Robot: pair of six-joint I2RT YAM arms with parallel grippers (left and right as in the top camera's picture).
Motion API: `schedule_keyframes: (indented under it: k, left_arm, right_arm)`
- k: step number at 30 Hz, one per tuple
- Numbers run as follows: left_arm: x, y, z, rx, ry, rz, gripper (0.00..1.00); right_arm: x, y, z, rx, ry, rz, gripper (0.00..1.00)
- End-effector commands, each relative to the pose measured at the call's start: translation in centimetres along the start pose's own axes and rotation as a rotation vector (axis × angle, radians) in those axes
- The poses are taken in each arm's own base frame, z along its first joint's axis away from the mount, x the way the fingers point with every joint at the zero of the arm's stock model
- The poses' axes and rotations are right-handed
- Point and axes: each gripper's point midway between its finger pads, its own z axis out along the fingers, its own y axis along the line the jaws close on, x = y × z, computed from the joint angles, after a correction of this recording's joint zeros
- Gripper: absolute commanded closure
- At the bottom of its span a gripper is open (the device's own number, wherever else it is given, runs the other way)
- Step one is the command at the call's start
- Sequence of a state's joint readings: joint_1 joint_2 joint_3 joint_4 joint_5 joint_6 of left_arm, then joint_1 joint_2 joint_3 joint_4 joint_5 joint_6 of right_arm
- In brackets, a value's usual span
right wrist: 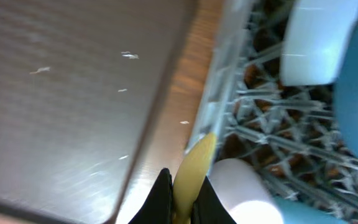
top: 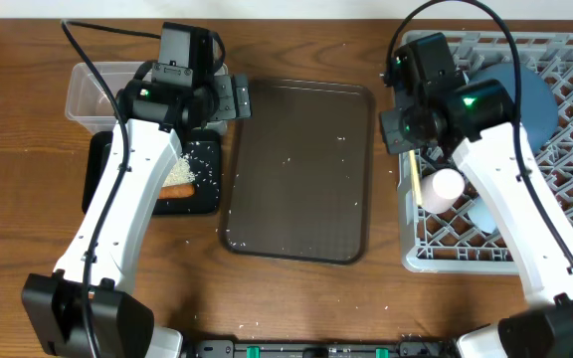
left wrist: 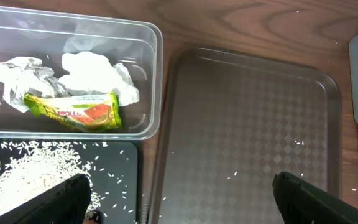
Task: Sort waste into correct bins and load items into the dishwasher rack
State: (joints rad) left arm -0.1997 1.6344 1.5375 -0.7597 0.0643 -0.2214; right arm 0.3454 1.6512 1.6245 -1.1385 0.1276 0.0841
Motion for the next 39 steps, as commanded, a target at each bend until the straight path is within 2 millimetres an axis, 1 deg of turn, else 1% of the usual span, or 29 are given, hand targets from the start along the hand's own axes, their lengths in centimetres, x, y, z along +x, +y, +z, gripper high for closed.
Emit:
schedule_keyframes:
  k: [1,6,8,11,16,18,24,28,31,35,37,38,39]
  left_arm:
    - [0.1,0.2,0.4,-0.01,0.01,-0.003,0.04]
    - [0.1,0.2,0.4,-0.01,0.011,-0.003,0.04]
    - [0.1,0.2,0.4,-0.01,0.01,-0.003,0.04]
    - [0.1,0.2,0.4,-0.01,0.01,-0.003,0.04]
    - [0.1,0.2,0.4,-0.01,0.01,-0.003,0.04]
    - [0.1,0.2,0.4,-0.01,0.01,-0.003,0.04]
    - [0.1,0.2,0.4,-0.01,0.01,-0.003,0.04]
    - [0.1,0.2,0.4,-0.01,0.01,-0.003,0.04]
    - [0.1,0.2,0.4,-0.01,0.01,-0.003,0.04]
    - [0.1,0.2,0.4,-0.01,0.01,-0.003,0.04]
    - [0.1,0.2,0.4,-0.01,0.01,-0.003,0.04]
    - [0.1,0.2,0.4,-0.01,0.01,-0.003,0.04]
    - [0.1,0.2,0.4,-0.01,0.01,-0.003,0.04]
  right_arm:
    - [0.5,-3.6,2.1,0.135,0.03,-0.003,0.99]
    - [-0.1,-7.6,3.9,0.203,-0.021,0.092,0.99]
    - [-0.5,-8.5,4.7,0.181,-0.048,0.113,0.99]
    - [-1.3,-8.6,5.6,0.114,-0.097,0.113,0.99]
    - [-2.4,-8.9,6.7,0.112,-0.166,0.127,0.99]
    - [-2.8,-8.9,6.8,0.113,-0.183,0.129,0.99]
    - [-5.2,-9.2,6.3,0.118,-0.283,0.137,0.99]
    - [-5.8,-9.2,6.3,0.112,-0.304,0.138,0.99]
    - [-5.5,-8.6,7.4,0.083,-0.282,0.132,0.99]
    - [-4.6,-7.8,10.5,0.044,-0.216,0.124,0.98]
    - [-4.1,-7.2,12.1,0.021,-0.182,0.118,0.95]
    - [-3.9,-6.9,12.7,0.011,-0.17,0.116,0.92]
    - [-3.8,-6.8,13.1,0.003,-0.162,0.115,0.83]
